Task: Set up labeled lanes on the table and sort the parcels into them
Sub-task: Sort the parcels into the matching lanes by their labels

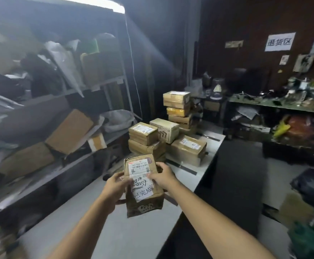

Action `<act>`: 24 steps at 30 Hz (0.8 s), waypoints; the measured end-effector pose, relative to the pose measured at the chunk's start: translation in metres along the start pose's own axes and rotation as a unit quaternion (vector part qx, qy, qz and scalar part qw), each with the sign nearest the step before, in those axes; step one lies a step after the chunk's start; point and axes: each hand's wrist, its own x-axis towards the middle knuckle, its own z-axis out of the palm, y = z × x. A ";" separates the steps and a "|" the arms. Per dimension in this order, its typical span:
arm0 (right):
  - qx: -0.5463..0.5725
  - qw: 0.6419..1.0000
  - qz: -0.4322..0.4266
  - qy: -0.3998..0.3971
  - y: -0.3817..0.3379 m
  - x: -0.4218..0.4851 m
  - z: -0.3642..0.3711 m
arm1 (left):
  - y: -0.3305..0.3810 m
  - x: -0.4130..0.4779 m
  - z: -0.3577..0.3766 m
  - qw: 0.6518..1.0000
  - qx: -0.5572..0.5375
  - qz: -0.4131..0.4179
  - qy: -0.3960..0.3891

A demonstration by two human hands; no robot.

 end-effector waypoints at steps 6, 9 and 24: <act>0.008 1.000 0.019 0.024 0.017 0.033 -0.066 | 0.024 0.030 0.074 1.000 0.007 0.001 -0.022; -0.012 0.999 0.020 0.042 0.022 0.058 -0.095 | 0.037 0.055 0.106 0.999 0.009 -0.004 -0.051; -0.040 0.996 0.045 0.073 0.008 0.208 -0.218 | 0.089 0.236 0.221 0.986 -0.019 -0.020 -0.167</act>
